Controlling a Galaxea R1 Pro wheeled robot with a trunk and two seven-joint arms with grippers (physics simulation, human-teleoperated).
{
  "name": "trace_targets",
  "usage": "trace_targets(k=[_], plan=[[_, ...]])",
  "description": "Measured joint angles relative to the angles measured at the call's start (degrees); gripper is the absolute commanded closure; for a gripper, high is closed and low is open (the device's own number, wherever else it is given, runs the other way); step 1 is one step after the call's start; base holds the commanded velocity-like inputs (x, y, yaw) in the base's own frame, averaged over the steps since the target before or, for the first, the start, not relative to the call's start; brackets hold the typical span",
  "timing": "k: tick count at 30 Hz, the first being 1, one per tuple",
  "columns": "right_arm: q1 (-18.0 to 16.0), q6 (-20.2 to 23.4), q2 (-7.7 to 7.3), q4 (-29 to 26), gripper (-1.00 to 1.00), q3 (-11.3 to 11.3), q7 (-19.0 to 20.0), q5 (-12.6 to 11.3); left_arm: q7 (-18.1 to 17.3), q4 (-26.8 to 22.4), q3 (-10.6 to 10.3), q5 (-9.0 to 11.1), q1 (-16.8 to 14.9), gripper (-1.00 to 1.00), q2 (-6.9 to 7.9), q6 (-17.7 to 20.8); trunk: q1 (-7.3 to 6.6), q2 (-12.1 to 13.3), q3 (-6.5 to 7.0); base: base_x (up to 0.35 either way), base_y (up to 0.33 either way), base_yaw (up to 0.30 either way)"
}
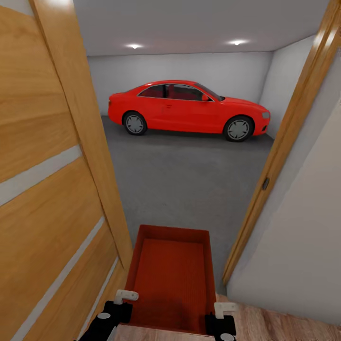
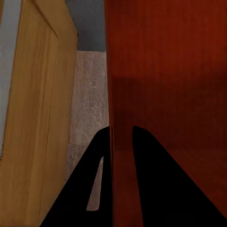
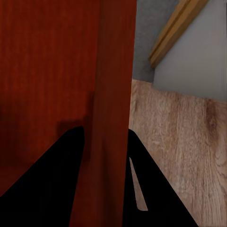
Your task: Move the two storage containers from the living room to the garage. In the garage, place one container on the floor and stack the other container on top of it (either order is fine).
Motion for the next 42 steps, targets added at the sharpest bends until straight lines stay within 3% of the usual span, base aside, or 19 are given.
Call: trace_targets(k=[42], plan=[[0.1,-0.1,-0.06,0.0,1.0,0.1,0.0,0.0,0.1,0.4,-0.3,0.3,0.0,1.0,0.02,-0.3,0.02,0.0,0.0,0.005,0.006,-0.105]])
